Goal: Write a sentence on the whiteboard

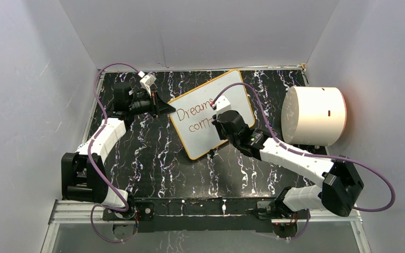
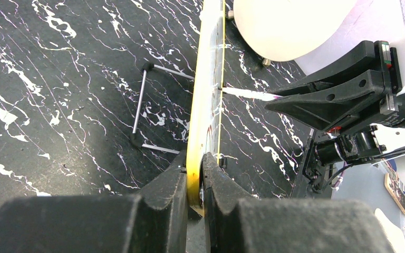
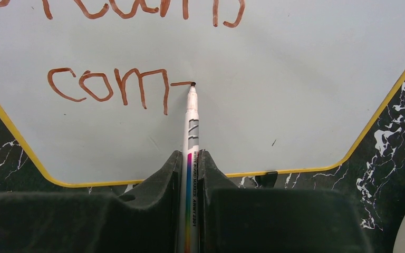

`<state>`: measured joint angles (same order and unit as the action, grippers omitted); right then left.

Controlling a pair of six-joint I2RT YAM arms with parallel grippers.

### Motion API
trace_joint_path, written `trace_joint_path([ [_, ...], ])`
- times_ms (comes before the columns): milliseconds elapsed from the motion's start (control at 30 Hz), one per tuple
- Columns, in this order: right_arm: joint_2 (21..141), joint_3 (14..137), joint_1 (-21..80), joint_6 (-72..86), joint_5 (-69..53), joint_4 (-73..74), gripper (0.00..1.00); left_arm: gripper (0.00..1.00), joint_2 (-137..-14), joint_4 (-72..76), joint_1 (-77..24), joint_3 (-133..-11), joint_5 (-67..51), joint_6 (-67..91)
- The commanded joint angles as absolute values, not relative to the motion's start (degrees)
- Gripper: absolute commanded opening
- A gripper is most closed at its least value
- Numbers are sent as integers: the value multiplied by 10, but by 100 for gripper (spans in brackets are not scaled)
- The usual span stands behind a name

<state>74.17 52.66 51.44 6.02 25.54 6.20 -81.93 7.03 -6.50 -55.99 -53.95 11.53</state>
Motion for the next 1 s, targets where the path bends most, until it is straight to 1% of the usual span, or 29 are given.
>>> trace_joint_path([
  [0, 727, 528, 507, 47, 268, 8, 0, 0, -848, 3, -77, -542, -469, 61],
  [800, 718, 530, 508, 36, 244, -21, 0, 0, -848, 3, -77, -543, -467, 61],
  [967, 726, 537, 508, 34, 227, -8, 0, 0, -848, 3, -77, -544, -467, 61],
])
